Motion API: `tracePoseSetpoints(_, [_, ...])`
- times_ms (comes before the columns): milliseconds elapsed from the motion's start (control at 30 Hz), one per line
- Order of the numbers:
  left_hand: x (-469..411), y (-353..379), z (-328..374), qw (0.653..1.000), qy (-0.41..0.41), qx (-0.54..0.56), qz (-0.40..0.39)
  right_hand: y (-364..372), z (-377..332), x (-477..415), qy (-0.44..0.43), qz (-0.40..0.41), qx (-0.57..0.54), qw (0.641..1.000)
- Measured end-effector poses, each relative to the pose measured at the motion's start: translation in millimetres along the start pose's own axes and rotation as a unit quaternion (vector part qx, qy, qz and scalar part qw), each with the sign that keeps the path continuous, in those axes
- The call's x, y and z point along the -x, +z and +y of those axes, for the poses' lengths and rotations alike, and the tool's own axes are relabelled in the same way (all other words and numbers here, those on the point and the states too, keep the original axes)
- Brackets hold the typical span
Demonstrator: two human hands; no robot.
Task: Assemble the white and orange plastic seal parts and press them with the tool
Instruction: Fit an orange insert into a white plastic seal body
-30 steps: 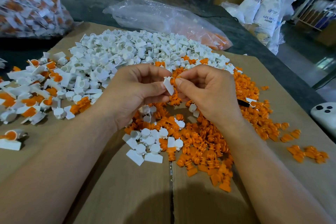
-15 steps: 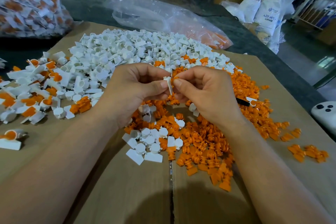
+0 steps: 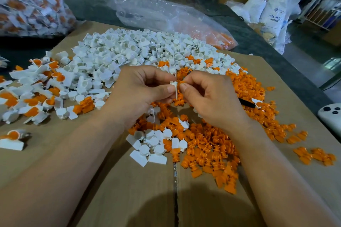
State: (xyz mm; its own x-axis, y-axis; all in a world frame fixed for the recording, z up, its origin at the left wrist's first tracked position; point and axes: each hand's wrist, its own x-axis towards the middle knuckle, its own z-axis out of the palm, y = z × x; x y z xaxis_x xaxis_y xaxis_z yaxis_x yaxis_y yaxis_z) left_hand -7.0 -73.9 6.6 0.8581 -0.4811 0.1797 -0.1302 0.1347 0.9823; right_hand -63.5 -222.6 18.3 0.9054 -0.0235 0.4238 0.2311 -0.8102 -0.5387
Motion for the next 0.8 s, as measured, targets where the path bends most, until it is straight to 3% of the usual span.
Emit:
tracePoseSetpoints(200, [2.2,0.0,-0.9,1.000,0.010,-0.003,0.005,2.2,-3.1,0.7,-0.031,0.018,0.058,0.998])
tracePoseSetpoints(400, [0.5,-1.0,-1.3,0.999,-0.018,0.046,-0.021,4.2,-3.3,1.2,-0.016,0.061,0.041,0.997])
tracePoseSetpoints(800, [2.7,2.4,-0.3,0.997,0.033,-0.053,0.035,9.2,-2.8,0.1,-0.051,0.039,-0.011,0.998])
